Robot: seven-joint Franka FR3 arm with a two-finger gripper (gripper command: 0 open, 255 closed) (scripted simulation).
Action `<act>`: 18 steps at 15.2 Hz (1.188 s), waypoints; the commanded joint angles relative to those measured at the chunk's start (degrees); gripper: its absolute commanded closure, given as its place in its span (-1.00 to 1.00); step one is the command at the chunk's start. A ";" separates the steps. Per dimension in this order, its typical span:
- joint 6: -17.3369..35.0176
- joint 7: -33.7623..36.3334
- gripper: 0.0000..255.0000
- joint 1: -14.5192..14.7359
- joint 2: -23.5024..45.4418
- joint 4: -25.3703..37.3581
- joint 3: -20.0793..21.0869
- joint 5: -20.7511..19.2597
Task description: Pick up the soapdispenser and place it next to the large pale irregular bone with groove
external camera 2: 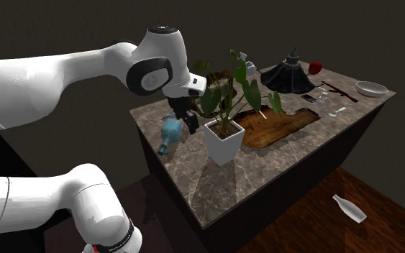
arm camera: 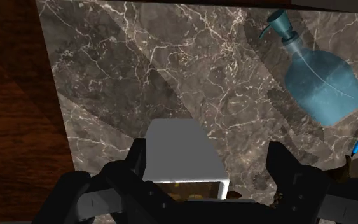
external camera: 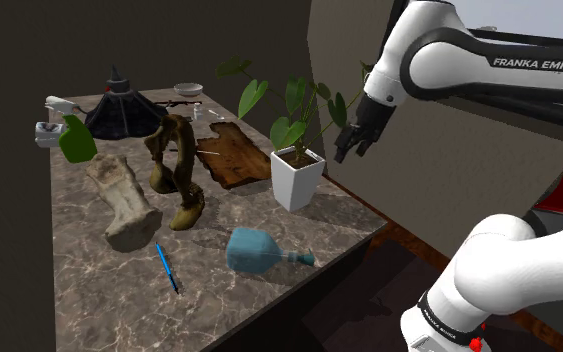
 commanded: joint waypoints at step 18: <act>36.52 12.44 -1.00 11.54 8.11 -22.11 24.39 7.24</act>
